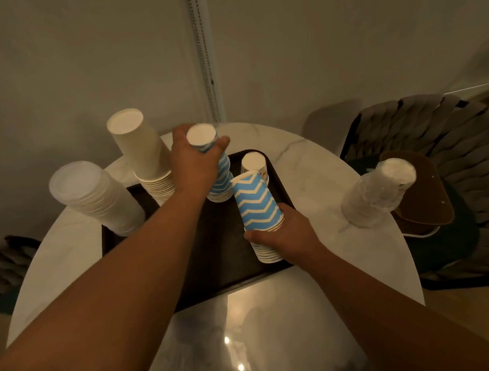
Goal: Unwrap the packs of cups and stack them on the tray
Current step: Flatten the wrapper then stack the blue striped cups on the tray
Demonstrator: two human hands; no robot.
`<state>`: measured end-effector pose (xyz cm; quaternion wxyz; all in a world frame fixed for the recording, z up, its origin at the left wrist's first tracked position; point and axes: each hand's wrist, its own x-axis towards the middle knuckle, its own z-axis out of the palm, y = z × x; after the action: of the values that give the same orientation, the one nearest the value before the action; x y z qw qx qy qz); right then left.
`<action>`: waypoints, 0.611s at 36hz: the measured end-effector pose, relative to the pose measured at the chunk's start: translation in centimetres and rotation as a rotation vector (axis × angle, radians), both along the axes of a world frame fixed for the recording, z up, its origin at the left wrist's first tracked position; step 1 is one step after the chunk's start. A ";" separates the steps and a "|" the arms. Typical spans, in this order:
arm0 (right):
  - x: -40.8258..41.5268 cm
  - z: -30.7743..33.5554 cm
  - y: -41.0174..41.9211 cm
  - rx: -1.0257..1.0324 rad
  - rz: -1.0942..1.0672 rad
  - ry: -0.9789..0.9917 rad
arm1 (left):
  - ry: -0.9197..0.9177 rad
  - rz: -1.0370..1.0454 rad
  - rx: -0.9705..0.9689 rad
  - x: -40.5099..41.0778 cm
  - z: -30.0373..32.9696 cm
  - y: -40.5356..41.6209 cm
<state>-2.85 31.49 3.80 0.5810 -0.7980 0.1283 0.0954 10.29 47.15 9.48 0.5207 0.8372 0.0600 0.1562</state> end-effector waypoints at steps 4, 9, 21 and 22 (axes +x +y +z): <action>0.1 -0.2 -0.4 0.001 -0.013 -0.005 | 0.107 -0.013 0.045 -0.3 -2.1 0.2; 0.1 -0.5 -0.5 0.018 -0.003 0.005 | 0.195 -0.039 0.038 -0.9 -2.6 0.2; -0.2 0.6 0.9 0.183 0.164 0.037 | 0.389 -0.190 -0.596 -7.8 -1.4 -0.8; -0.3 0.6 1.1 0.185 0.180 0.037 | 0.403 -0.191 -0.603 -8.0 -1.5 -0.8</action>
<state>-3.12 32.59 4.37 0.6389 -0.7473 0.0576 0.1734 2.26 46.32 7.96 0.7337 0.6621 0.1265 -0.0856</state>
